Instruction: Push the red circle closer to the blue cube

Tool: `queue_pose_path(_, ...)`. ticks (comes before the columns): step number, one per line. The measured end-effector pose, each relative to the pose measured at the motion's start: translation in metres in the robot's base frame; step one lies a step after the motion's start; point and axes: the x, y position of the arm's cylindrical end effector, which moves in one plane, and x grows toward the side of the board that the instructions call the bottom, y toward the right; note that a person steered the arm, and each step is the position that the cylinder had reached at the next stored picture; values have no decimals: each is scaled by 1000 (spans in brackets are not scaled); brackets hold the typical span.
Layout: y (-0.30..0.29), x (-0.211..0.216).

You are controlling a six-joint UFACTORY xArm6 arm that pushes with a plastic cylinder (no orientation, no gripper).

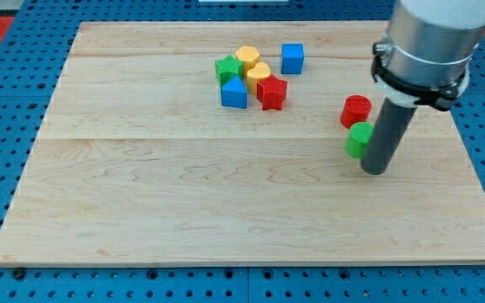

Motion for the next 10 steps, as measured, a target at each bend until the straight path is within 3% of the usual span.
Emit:
queue_pose_path(4,-1,-81)
queue_pose_path(10,-35,-125)
